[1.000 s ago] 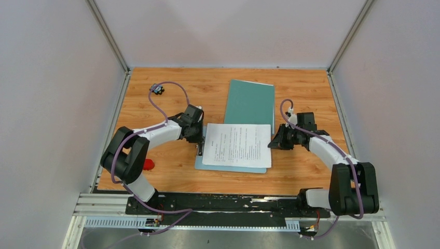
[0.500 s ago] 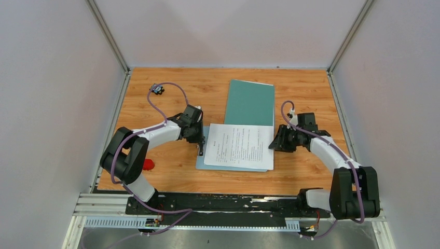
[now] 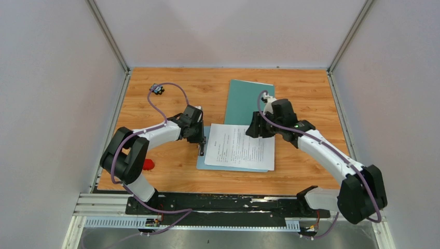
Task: Put the files into the folder
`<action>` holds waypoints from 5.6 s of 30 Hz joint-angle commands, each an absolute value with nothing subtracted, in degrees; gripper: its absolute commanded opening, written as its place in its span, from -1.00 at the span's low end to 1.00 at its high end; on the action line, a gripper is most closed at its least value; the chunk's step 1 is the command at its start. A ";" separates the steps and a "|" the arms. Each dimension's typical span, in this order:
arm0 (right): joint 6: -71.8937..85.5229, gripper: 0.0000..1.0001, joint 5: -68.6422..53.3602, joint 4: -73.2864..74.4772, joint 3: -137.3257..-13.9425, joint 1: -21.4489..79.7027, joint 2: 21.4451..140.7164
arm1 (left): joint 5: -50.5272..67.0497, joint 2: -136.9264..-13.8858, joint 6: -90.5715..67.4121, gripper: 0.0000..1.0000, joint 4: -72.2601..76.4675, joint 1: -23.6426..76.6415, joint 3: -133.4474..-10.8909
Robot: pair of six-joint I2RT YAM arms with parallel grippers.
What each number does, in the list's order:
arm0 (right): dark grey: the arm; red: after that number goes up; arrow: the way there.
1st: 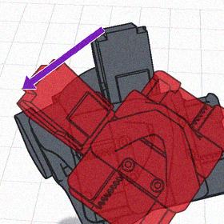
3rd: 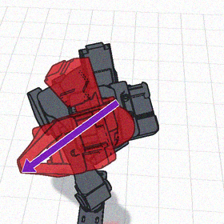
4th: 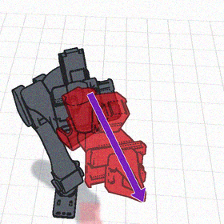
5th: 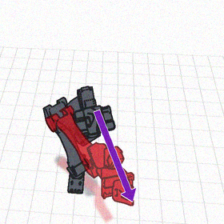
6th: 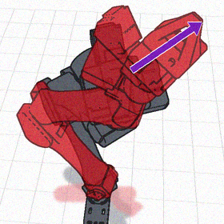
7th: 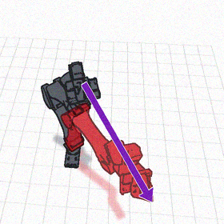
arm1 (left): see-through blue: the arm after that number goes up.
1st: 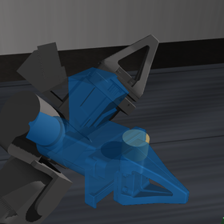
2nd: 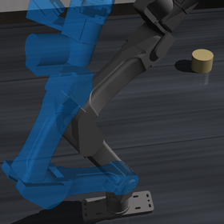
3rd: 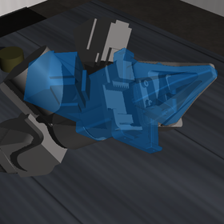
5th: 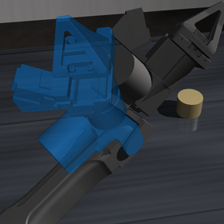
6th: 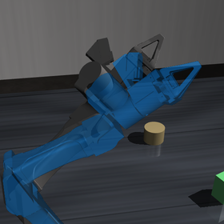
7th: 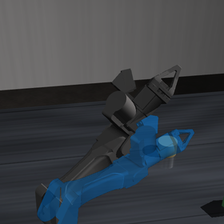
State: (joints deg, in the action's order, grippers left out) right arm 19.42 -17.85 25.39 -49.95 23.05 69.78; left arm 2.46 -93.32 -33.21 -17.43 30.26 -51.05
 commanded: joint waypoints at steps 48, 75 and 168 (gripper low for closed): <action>22.52 0.02 4.66 4.10 -47.56 49.94 97.46 | 11.83 -87.90 -34.75 -1.00 -12.52 25.85 -44.80; 37.45 -0.01 14.31 7.20 -53.68 53.14 103.92 | 15.91 -88.05 -38.75 -1.00 -7.80 25.50 -42.01; 20.54 0.36 -11.17 6.91 -38.28 16.71 84.03 | 5.10 -102.61 -24.19 -0.07 -20.14 25.55 -71.46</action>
